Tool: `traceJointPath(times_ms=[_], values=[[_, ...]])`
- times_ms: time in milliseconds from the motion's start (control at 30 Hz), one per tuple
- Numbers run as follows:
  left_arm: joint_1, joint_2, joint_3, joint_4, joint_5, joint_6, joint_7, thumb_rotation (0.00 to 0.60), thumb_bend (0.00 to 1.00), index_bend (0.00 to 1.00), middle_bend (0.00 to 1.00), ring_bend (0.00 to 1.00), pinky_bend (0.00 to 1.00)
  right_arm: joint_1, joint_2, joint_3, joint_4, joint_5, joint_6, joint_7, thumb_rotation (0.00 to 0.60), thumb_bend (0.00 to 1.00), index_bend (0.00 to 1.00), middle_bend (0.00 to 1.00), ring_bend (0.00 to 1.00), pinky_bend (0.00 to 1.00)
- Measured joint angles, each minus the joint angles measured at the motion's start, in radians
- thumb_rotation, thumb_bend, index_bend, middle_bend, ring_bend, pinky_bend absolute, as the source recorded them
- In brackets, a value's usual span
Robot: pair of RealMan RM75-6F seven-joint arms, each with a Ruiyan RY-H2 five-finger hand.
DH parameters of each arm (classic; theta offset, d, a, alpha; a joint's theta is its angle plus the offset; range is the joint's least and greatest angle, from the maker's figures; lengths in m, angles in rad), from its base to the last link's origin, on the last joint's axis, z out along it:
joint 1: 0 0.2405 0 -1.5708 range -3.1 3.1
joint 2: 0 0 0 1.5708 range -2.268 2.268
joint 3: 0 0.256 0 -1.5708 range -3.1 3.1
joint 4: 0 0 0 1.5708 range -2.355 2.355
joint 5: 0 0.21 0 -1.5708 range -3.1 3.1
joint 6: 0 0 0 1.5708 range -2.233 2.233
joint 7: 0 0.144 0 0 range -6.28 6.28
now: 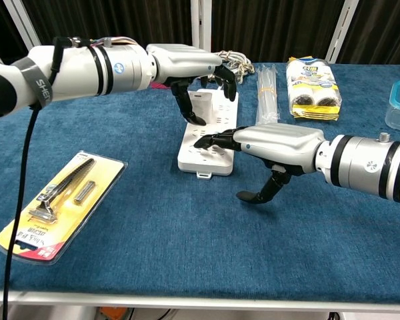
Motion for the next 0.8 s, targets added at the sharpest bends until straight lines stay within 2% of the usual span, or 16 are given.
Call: traceJointPath(times_ms=[233, 467, 800], values=[[-0.017, -0.037, 0.048, 0.096, 0.020, 0.020, -0.013, 0.600, 0.30, 0.43, 0.38, 0.36, 0.46, 0.011, -0.006, -0.008, 0.014, 0.006, -0.001, 0.012, 0.600, 0.32, 0.00, 0.08, 0.00, 0.00], [-0.022, -0.069, 0.091, 0.164, 0.051, 0.072, -0.101, 0.600, 0.37, 0.49, 0.48, 0.46, 0.60, 0.021, -0.015, -0.014, 0.029, 0.014, -0.005, 0.026, 0.600, 0.32, 0.00, 0.08, 0.00, 0.00], [-0.035, -0.127, 0.149, 0.317, 0.101, 0.147, -0.240, 0.600, 0.43, 0.60, 0.68, 0.66, 0.82, 0.034, -0.022, -0.021, 0.039, 0.029, -0.014, 0.035, 0.600, 0.33, 0.00, 0.08, 0.00, 0.00]])
